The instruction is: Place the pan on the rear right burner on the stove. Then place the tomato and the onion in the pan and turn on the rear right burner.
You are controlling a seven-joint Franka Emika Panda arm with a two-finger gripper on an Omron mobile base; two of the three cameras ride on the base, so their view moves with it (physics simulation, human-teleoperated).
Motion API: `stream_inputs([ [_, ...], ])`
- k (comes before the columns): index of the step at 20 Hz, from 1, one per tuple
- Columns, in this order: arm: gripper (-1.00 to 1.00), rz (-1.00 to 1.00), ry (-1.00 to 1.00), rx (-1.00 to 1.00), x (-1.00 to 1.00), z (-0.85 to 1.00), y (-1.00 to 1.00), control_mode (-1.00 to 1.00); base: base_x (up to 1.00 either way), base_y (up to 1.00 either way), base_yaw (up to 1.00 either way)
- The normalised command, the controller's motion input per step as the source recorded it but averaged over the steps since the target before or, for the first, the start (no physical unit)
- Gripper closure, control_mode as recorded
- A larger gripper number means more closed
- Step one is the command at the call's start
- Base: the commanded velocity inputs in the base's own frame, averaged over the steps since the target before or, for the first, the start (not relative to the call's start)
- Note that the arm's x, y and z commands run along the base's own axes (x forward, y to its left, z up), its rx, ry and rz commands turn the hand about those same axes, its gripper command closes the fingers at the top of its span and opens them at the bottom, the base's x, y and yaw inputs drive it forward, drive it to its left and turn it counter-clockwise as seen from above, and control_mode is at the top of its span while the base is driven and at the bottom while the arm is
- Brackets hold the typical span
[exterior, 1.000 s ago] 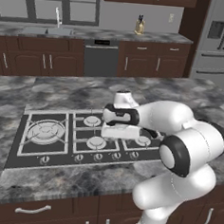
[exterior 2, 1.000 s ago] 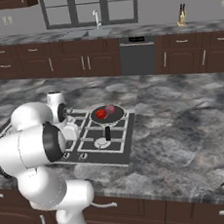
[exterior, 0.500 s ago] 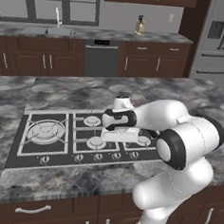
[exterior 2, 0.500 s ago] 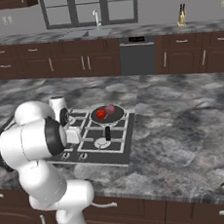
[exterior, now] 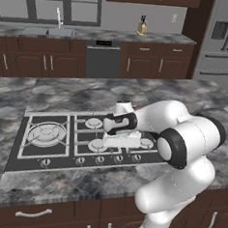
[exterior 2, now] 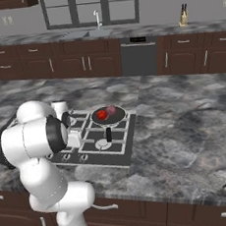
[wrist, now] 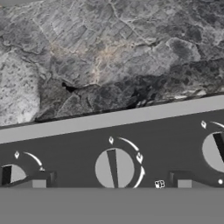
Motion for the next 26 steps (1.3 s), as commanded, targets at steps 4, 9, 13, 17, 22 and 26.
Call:
stream_inputs([
  [4,-1.00,0.00,0.02,0.01,-0.21,-0.02,0.00,-1.00,0.00,0.00,0.00],
  [9,-1.00,0.03,0.01,0.01,-0.31,-0.03,0.00,-1.00,0.00,0.00,0.00],
  [13,-1.00,0.00,0.00,0.00,0.34,0.00,0.01,-1.00,0.00,0.00,0.00],
  [17,-1.00,0.00,0.01,0.00,0.32,0.00,0.09,-1.00,0.00,0.00,0.00],
  [22,-1.00,0.00,0.05,0.00,-0.04,0.00,0.07,-1.00,0.00,0.00,0.00],
  [26,-1.00,0.00,0.02,0.00,-0.18,-0.08,0.00,-1.00,0.00,0.00,0.00],
])
